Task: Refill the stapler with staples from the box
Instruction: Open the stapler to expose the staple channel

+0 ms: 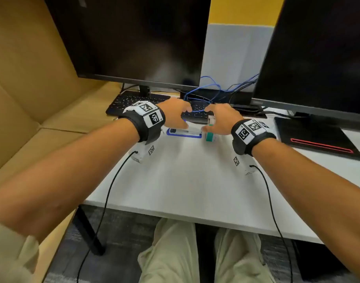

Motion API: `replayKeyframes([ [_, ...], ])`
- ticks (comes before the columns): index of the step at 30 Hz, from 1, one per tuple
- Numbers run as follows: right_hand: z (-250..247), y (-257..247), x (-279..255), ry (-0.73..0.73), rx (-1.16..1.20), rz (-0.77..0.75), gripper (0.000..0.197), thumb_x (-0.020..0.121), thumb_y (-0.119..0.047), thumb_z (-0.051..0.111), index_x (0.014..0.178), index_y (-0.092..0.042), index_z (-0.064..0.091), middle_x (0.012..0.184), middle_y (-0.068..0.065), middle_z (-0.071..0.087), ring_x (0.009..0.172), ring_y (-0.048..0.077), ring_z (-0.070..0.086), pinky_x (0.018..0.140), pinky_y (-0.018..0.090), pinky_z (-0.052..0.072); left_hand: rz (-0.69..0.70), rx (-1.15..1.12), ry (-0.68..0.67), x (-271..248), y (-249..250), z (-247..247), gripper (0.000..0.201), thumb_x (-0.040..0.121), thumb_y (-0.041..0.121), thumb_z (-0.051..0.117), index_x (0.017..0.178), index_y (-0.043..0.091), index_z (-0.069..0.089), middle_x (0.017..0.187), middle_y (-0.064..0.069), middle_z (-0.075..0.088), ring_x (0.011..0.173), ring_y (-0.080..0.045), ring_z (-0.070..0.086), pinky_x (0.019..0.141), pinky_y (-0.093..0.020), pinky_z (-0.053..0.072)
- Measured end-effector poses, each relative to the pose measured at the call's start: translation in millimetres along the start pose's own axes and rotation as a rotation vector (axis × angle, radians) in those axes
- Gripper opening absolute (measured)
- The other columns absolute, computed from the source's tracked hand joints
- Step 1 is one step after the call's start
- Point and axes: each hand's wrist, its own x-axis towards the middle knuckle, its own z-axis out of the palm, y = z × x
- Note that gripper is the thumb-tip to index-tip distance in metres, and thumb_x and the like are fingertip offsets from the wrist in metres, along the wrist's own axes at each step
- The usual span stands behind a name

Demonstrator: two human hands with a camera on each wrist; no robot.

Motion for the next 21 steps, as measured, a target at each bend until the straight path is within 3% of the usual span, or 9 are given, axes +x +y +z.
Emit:
replayKeyframes([
  [6,14.7,-0.6,6.2,-0.067,-0.026,0.037,0.080,0.077,-0.050,0.074,0.144,-0.021,0.042,0.145,0.008,0.049,0.131,0.029,0.047,0.100,0.045,0.045,-0.032,0.059,-0.095,12.0,-5.0,8.8,0.068,0.082,0.028,0.072,0.143,0.017,0.043,0.145,-0.009,0.049,0.129,-0.029,0.049,0.108,-0.044,0.043],
  [11,21.3,2.6,9.5,-0.048,-0.002,0.009,0.069,0.079,-0.042,0.075,0.140,-0.019,0.050,0.140,0.007,0.055,0.127,0.028,0.050,0.099,0.041,0.045,-0.063,0.130,-0.131,18.3,-10.5,16.8,0.070,0.081,0.029,0.072,0.143,0.018,0.042,0.141,-0.010,0.051,0.124,-0.030,0.051,0.105,-0.044,0.046],
  [16,21.3,5.8,11.5,-0.066,0.010,-0.020,0.066,0.081,-0.035,0.075,0.140,-0.018,0.050,0.141,0.008,0.054,0.129,0.028,0.047,0.101,0.039,0.043,-0.074,0.146,-0.136,17.9,-17.9,24.1,0.056,0.081,0.025,0.069,0.133,0.021,0.051,0.132,-0.009,0.057,0.113,-0.029,0.057,0.098,-0.046,0.050],
  [21,16.1,9.1,3.5,-0.103,-0.016,-0.049,0.067,0.079,-0.038,0.075,0.139,-0.023,0.050,0.137,0.006,0.056,0.127,0.028,0.048,0.100,0.042,0.046,-0.036,0.138,-0.111,7.8,-17.5,22.6,0.047,0.088,0.014,0.062,0.135,0.019,0.055,0.130,-0.007,0.060,0.118,-0.026,0.050,0.095,-0.037,0.045],
])
